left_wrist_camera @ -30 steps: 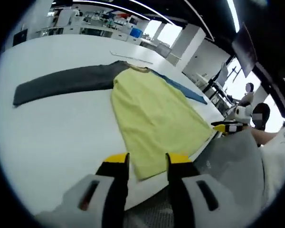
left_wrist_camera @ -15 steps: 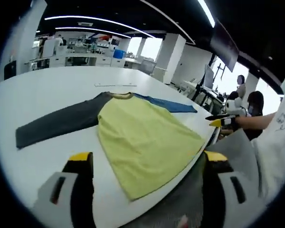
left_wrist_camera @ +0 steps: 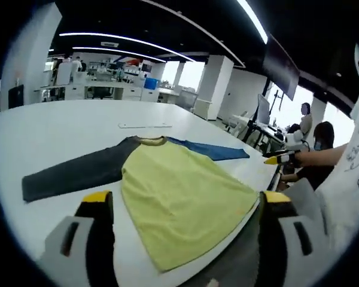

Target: Fold the garment on the visible template until the final outline fits inside the template.

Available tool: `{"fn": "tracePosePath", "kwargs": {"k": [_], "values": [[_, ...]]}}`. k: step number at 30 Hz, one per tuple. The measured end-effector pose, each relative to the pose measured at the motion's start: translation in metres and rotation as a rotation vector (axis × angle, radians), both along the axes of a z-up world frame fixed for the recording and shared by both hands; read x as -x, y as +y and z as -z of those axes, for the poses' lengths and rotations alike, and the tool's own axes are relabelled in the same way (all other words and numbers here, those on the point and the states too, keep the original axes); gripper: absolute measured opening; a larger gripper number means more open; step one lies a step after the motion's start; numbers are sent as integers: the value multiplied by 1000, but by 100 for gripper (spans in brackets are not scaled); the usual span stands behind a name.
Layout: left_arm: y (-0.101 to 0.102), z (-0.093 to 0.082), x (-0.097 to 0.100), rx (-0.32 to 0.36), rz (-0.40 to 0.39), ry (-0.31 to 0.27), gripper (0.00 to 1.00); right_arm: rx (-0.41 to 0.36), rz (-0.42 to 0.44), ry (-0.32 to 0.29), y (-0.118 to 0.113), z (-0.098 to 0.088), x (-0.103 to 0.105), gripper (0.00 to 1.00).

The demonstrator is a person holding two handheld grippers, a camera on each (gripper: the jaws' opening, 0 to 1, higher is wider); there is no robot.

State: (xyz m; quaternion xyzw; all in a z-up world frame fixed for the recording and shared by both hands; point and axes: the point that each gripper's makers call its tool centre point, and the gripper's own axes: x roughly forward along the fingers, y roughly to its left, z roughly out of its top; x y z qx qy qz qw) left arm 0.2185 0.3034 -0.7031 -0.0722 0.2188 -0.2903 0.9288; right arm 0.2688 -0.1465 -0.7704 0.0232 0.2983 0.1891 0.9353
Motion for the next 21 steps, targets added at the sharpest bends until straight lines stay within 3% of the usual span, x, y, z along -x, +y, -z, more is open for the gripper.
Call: {"fn": "tracePosePath", "kwargs": {"k": [8, 13, 16, 21], "values": [[-1, -4, -19, 39, -36, -15, 96, 19, 9, -22, -27, 3, -22, 99], [-9, -1, -20, 31, -34, -17, 96, 40, 25, -35, -41, 11, -36, 99], [-8, 1, -18, 24, -51, -10, 94, 63, 17, -10, -51, 24, -50, 99], [-9, -7, -16, 36, -63, -31, 90, 40, 53, -29, -54, 18, -68, 99]]}}
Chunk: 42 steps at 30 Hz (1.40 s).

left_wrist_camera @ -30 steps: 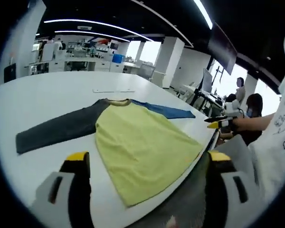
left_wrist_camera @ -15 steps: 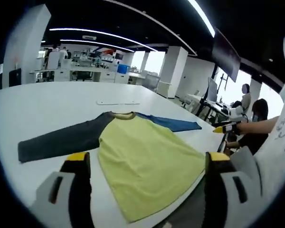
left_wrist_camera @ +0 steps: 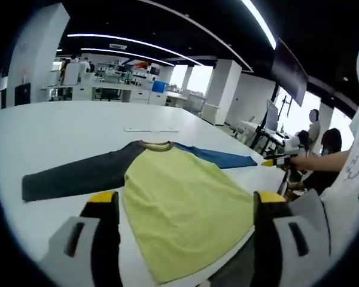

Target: Fold the garment on the visible template until the final outline fits inside the template.

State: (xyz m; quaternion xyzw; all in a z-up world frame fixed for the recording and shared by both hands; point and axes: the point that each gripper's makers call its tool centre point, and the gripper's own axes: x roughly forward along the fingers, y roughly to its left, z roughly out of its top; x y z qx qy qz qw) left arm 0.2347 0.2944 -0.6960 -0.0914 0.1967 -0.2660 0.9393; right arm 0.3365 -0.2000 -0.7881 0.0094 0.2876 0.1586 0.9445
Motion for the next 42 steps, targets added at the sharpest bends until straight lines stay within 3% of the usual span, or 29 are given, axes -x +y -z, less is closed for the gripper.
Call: {"fn": "tracePosePath", "kwargs": {"k": [4, 10, 16, 19, 25, 28, 31, 35, 38, 42], "values": [[3, -2, -4, -4, -21, -10, 91, 26, 4, 8, -6, 7, -15, 95], [0, -2, -5, -9, -36, -19, 89, 4, 44, 31, -23, 12, -34, 87], [-8, 12, 1, -49, -21, 10, 87, -6, 94, 81, -44, 24, -48, 74], [-8, 15, 2, -39, -22, 16, 86, 22, 139, 111, -58, 33, -49, 52], [-3, 20, 1, -21, -42, 22, 83, 28, 226, 164, -77, 49, -41, 22], [-2, 23, 1, -13, -43, 34, 81, -22, 292, 200, -89, 57, -43, 20], [-5, 26, 2, -7, -35, 40, 80, -23, 291, 188, -92, 61, -51, 16], [-8, 30, 5, -1, -31, 49, 80, -13, 278, 192, -88, 62, -57, 0], [-12, 30, 7, 1, -35, 53, 79, -60, 303, 200, -87, 59, -61, 0], [-13, 30, 9, 8, -42, 59, 78, -19, 301, 203, -91, 55, -67, 0]]}}
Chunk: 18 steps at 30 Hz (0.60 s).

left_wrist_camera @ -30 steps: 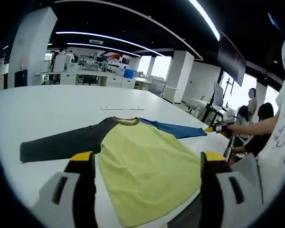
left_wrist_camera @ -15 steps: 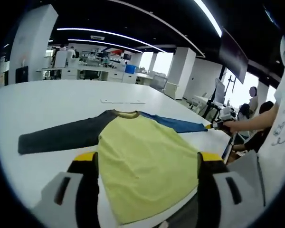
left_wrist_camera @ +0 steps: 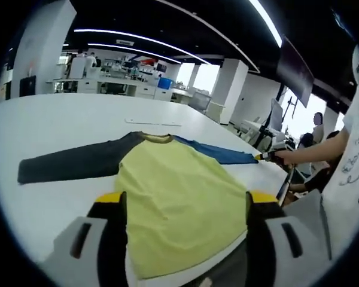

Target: Fold the garment on the visible template until the final outline fits inside the template.

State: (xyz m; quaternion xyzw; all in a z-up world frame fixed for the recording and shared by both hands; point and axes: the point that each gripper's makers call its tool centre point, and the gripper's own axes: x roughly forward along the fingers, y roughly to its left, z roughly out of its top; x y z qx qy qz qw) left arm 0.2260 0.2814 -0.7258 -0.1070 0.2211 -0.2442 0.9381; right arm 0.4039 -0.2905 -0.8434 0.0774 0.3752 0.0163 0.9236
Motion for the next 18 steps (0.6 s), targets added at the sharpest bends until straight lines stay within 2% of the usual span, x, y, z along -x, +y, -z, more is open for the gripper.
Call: {"fn": "tracePosePath", "kwargs": {"k": [4, 6, 11, 18], "values": [[0, -1, 0, 6, -6, 2, 78, 50, 5, 16, 2, -4, -1, 0], [1, -2, 0, 7, -11, -1, 78, 42, 19, 17, 1, -2, -4, 0], [0, -3, -1, 14, -11, 0, 78, 45, 24, 26, 4, -9, 4, 0], [-2, -8, 1, 30, 8, -4, 77, -15, 44, -26, 14, -35, -5, 0]]}}
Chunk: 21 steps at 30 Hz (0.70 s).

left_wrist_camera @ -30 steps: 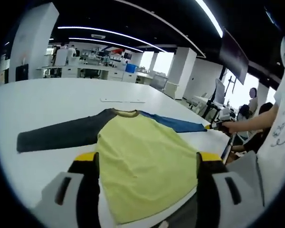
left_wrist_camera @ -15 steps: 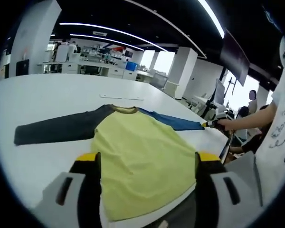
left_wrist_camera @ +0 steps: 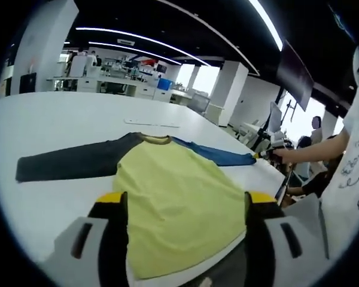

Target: Fold the garment on the visible template until the final outline fits inside the template.

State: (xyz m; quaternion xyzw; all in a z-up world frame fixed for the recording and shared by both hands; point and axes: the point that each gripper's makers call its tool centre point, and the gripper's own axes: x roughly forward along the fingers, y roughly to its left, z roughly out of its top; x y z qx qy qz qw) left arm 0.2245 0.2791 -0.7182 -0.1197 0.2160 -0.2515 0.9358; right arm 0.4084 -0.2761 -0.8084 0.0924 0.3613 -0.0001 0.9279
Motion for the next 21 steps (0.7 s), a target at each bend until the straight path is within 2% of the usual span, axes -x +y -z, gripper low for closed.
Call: {"fn": "tracePosePath", "kwargs": {"k": [7, 12, 19, 21], "values": [[8, -6, 2, 8, 23, -10, 77, -28, -43, -49, 28, -30, -10, 0], [20, -14, 5, 17, 34, -20, 76, -85, -69, -77, 80, -55, -14, 0], [41, -17, 16, 13, 48, -25, 75, -134, -145, -100, 147, -73, -28, 0], [48, -15, 17, 6, 56, -23, 75, -141, -169, -107, 175, -80, -26, 0]]}}
